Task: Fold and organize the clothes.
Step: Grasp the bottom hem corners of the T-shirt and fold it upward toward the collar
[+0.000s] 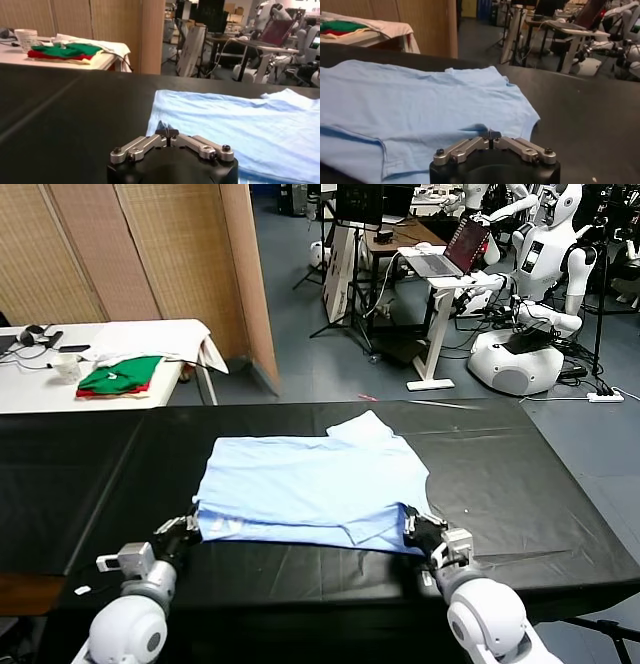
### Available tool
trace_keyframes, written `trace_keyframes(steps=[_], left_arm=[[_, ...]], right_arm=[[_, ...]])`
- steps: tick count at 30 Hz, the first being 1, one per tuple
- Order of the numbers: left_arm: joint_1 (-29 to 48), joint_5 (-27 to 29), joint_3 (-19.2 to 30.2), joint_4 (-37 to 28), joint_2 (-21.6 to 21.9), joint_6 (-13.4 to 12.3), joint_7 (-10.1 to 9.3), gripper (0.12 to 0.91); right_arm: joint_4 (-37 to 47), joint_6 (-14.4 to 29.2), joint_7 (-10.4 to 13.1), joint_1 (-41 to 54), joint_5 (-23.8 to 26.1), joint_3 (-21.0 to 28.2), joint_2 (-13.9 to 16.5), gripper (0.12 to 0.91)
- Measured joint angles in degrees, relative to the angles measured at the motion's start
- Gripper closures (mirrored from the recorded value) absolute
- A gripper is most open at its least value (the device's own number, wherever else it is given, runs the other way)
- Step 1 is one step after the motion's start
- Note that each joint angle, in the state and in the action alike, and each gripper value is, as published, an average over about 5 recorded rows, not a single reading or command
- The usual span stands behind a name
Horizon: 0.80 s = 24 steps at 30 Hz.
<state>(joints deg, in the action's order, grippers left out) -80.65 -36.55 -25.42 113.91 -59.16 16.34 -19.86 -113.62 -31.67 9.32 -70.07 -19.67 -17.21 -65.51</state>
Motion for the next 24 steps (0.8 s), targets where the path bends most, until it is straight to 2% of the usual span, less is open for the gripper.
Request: trace_keyframes(steps=[8, 10, 12, 14, 16, 18, 21, 24], left_arm=[[0.8, 0.4, 0.4, -1.6, -0.1, -0.1, 0.08, 0.883], [1.0, 0.6, 0.7, -2.0, -0.2, -0.2, 0.11, 0.883], [1.3, 0.8, 1.1, -2.3, -0.2, -0.2, 0.11, 0.883], [1.6, 1.2, 1.4, -2.6, -0.4, -0.1, 0.09, 0.883], [1.7, 1.4, 1.6, -2.7, -0.5, 0.1, 0.07, 0.880], [1.7, 1.6, 1.6, -2.7, -0.6, 0.2, 0.05, 0.841], [1.3, 1.7, 1.4, -2.3, -0.7, 0.3, -0.05, 0.690], [0.3, 1.9, 0.7, -1.3, -0.5, 0.8, -0.16, 0.501]], right_arm=[[1.2, 0.1, -0.3, 0.6, 0.1, 0.1, -0.5, 0.875], [1.0, 0.1, -0.8, 0.4, 0.0, -0.1, -0.6, 0.840], [0.6, 0.1, -1.4, 0.0, -0.1, -0.4, -0.5, 0.767], [-0.1, -0.1, -1.8, -0.5, -0.3, -0.7, -0.3, 0.657], [-0.9, -0.7, -1.9, -1.3, -0.7, -1.1, 0.1, 0.524], [-2.0, -1.3, -1.9, -2.1, -1.1, -1.7, 0.6, 0.373], [-4.2, -1.9, -1.8, -4.1, -1.5, -2.6, 1.4, 0.210], [-7.0, -1.8, -1.8, -7.1, -1.5, -3.9, 1.9, 0.132]])
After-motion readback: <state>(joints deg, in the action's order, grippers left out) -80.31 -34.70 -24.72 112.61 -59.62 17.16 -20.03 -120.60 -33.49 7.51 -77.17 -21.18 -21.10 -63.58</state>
